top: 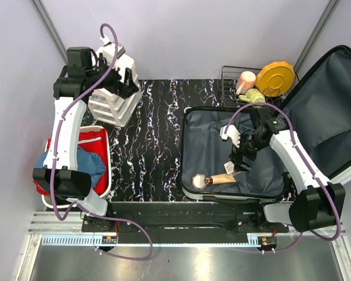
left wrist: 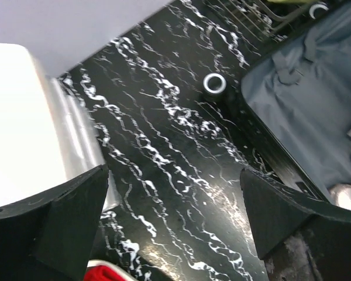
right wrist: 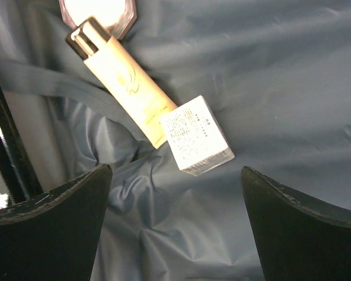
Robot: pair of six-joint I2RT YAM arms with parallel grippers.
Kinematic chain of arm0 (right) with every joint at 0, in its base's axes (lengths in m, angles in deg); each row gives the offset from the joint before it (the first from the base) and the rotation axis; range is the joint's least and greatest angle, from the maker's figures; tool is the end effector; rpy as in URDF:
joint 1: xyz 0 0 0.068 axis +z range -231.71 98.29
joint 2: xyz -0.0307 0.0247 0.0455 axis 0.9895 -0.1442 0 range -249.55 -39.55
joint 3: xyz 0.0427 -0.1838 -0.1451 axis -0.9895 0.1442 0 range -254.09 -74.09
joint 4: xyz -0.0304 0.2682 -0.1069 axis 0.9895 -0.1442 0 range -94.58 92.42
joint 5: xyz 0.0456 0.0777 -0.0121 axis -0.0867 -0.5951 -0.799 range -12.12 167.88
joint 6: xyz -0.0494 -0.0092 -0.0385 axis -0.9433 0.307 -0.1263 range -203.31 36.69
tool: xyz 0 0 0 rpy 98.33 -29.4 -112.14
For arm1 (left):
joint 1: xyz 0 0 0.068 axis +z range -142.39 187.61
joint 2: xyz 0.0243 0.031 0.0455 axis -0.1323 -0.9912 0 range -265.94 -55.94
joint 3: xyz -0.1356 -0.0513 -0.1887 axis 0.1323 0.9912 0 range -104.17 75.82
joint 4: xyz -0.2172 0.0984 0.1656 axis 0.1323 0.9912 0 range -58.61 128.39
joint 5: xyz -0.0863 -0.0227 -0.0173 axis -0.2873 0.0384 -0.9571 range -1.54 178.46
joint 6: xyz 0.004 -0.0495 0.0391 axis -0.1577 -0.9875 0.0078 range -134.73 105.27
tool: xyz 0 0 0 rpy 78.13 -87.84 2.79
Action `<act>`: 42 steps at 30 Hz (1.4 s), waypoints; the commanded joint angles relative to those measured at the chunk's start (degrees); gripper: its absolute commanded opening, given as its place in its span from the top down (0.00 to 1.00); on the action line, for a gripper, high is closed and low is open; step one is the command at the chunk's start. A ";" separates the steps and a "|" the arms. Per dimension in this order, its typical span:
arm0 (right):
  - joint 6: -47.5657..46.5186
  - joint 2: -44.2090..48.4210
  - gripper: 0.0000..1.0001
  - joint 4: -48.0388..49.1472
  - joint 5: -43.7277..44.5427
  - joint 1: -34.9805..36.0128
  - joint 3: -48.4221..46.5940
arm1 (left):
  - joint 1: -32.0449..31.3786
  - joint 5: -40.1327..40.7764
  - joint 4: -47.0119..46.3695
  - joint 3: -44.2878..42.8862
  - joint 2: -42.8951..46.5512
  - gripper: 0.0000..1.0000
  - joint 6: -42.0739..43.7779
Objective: Open, take out, and arrange the luggage
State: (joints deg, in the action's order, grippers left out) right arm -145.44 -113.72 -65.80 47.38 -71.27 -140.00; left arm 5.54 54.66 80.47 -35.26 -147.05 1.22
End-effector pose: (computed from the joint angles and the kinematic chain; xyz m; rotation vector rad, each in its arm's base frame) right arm 0.2574 0.0726 0.2398 -1.6406 2.0898 0.5144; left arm 0.3616 -0.0400 0.4362 0.6608 1.9049 -0.4577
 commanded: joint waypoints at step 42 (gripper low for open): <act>-38.14 13.95 0.62 29.80 -9.04 7.84 10.63 | -9.27 -11.16 8.49 6.50 4.81 0.01 6.93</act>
State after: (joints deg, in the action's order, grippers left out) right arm -178.77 -104.39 -46.55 46.39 -66.40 -128.18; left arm -1.76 53.99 86.76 -28.16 -142.35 10.68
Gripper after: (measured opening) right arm 0.556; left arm 0.988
